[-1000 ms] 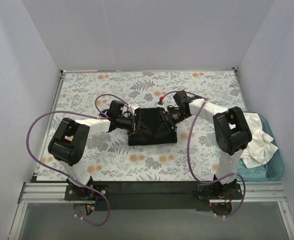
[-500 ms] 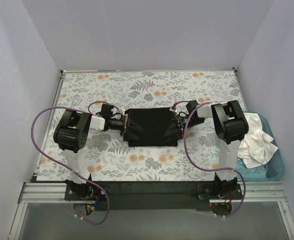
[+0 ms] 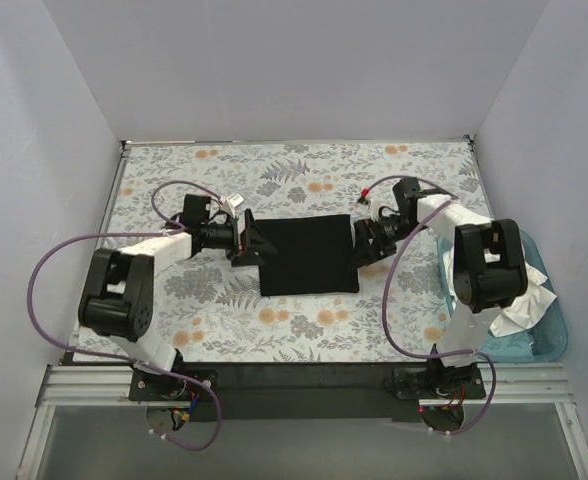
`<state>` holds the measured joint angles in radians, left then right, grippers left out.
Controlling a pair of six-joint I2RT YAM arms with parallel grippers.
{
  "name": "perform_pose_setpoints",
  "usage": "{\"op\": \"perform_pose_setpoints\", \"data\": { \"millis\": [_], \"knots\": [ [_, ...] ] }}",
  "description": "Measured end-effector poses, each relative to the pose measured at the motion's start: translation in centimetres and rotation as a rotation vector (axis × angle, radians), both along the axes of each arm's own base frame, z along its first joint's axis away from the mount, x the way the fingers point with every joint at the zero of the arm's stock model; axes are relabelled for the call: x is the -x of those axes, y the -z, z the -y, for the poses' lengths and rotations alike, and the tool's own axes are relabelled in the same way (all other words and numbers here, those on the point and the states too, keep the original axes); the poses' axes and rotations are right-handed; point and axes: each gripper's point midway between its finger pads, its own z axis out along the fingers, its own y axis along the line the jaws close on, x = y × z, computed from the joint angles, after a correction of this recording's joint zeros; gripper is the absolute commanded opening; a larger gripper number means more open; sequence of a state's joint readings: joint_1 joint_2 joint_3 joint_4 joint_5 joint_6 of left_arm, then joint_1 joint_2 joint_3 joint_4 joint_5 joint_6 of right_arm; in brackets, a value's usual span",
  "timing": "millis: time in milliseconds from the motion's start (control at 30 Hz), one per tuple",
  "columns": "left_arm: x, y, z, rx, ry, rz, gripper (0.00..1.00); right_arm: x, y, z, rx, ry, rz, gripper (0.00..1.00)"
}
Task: Fold and stack the t-shirts
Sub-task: Fold the tshirt, then neatly place the folded tshirt to the corner
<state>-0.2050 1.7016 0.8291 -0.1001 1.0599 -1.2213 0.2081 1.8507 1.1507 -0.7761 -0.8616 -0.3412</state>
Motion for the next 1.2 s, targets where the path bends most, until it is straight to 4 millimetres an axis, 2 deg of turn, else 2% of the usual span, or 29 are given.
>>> {"op": "perform_pose_setpoints", "data": {
  "millis": [67,133,200,300,400,500,600,700,867,1000,1100,1200],
  "knots": [
    [-1.4,-2.8,-0.6,-0.036,-0.033,0.131,0.92,-3.0,-1.5,1.2,0.090,0.028,0.157,0.98],
    [-3.3,-6.1,-1.4,-0.074,-0.080,0.282,0.92,-6.1,-3.9,2.0,0.168,0.076,0.327,0.98],
    [-5.0,-9.0,-2.7,-0.125,-0.149,0.416,0.92,-8.3,-5.9,2.3,0.244,0.122,0.461,0.98],
    [-6.6,-11.2,-5.2,-0.208,-0.257,0.522,0.92,-10.1,-8.1,0.9,0.346,0.156,0.600,0.98],
    [-7.7,-10.8,-8.3,-0.300,-0.357,0.523,0.92,-9.4,-7.7,-3.0,0.426,0.119,0.657,0.98],
    [-8.1,-9.6,-10.7,-0.370,-0.418,0.484,0.92,-7.2,-5.8,-7.2,0.486,0.024,0.691,0.98],
    [-8.1,-9.1,-11.4,-0.401,-0.433,0.469,0.92,-5.0,-3.6,-10.4,0.518,-0.071,0.690,0.99],
    [-8.0,-8.9,-11.4,-0.408,-0.433,0.461,0.92,-4.2,-1.1,-11.5,0.547,-0.113,0.650,0.98],
    [-8.0,-8.9,-11.5,-0.413,-0.434,0.460,0.93,-4.4,3.4,-10.6,0.618,-0.151,0.545,0.98],
    [-8.2,-9.0,-11.5,-0.414,-0.431,0.463,0.93,-5.7,3.1,-9.8,0.583,-0.142,0.492,0.98],
    [-8.3,-9.0,-11.5,-0.417,-0.428,0.461,0.93,-7.7,3.1,-7.4,0.570,-0.107,0.451,0.98],
    [-8.1,-8.8,-11.5,-0.419,-0.422,0.455,0.93,-10.2,3.2,-3.4,0.594,-0.058,0.436,0.98]
  ]
}}
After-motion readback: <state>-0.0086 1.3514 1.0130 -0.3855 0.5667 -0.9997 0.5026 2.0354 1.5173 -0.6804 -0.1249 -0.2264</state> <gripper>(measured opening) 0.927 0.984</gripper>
